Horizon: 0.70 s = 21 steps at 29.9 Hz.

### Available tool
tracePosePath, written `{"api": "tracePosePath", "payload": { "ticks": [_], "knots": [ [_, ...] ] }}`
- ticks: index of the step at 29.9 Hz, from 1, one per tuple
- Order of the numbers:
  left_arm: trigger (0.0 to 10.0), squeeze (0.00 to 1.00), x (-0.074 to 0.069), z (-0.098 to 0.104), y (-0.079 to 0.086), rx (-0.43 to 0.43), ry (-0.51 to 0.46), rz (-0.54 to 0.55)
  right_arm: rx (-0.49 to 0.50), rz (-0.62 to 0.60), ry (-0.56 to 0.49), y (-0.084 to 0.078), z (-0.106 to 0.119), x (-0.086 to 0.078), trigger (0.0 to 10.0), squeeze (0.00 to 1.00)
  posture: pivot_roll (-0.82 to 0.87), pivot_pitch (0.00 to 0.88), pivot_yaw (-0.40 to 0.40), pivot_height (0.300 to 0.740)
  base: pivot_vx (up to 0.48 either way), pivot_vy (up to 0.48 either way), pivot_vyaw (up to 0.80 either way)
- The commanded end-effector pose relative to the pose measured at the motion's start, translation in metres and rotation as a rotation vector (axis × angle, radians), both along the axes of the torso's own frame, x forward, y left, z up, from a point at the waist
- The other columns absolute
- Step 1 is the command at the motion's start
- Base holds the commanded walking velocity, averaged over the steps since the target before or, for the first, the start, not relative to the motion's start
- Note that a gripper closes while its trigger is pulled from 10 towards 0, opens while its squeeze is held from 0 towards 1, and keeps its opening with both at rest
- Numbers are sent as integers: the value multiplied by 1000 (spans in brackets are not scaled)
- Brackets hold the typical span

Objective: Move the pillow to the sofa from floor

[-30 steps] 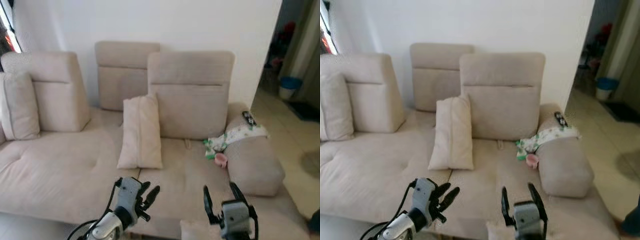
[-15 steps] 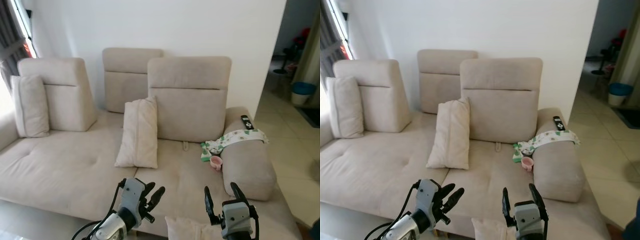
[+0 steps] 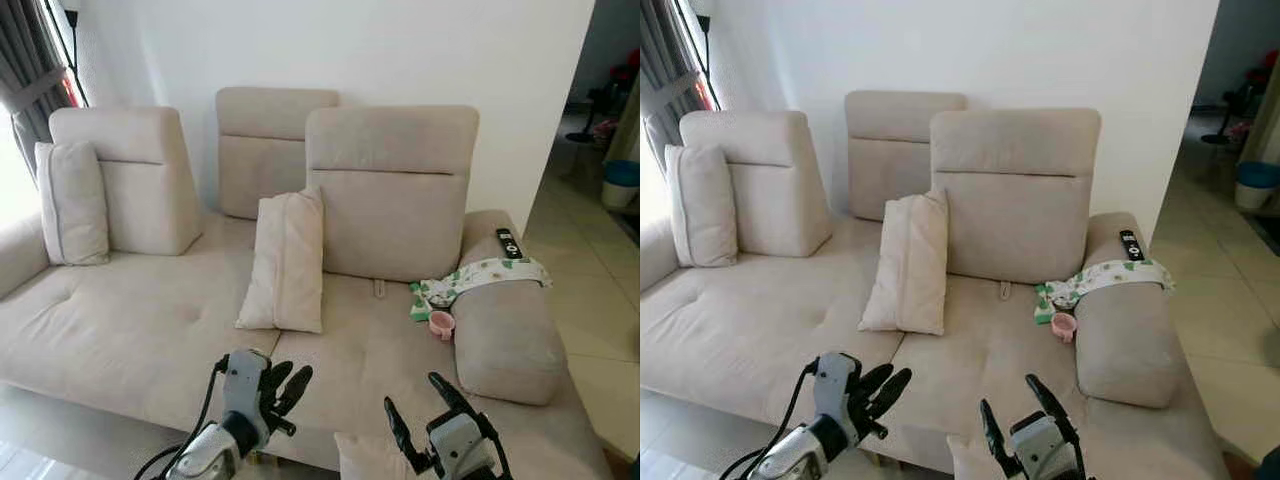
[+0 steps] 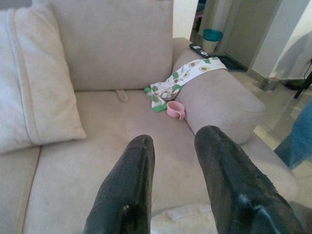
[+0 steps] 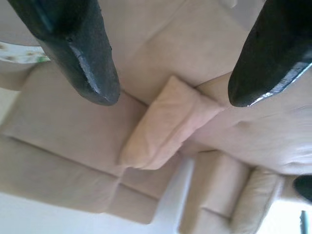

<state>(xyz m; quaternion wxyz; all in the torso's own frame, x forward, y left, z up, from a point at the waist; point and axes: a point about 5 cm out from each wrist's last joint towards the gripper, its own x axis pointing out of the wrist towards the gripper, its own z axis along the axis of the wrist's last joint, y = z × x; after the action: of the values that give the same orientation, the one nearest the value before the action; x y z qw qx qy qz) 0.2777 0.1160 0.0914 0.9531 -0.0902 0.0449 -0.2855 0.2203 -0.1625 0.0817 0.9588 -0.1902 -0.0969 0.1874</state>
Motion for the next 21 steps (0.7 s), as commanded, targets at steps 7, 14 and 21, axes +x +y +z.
{"api": "tracePosePath", "payload": {
  "ticks": [7, 14, 21],
  "knots": [
    [10000, 0, -11, 2, 6, 64, -44, -159, -104, 165, 16, -6, -1, -8, 10000, 0, 43, 0, 75, 740, 0, 0, 0],
    [10000, 0, -19, -3, 5, 158, -87, -224, -101, 167, 46, -6, -6, -8, 10000, 0, 50, 0, 64, 740, 0, 0, 0],
    [10000, 0, -24, -6, 4, 136, -68, -197, -29, 123, 45, 4, -9, -12, 10000, 0, 46, 0, 60, 740, 0, 0, 0]
  ]
}}
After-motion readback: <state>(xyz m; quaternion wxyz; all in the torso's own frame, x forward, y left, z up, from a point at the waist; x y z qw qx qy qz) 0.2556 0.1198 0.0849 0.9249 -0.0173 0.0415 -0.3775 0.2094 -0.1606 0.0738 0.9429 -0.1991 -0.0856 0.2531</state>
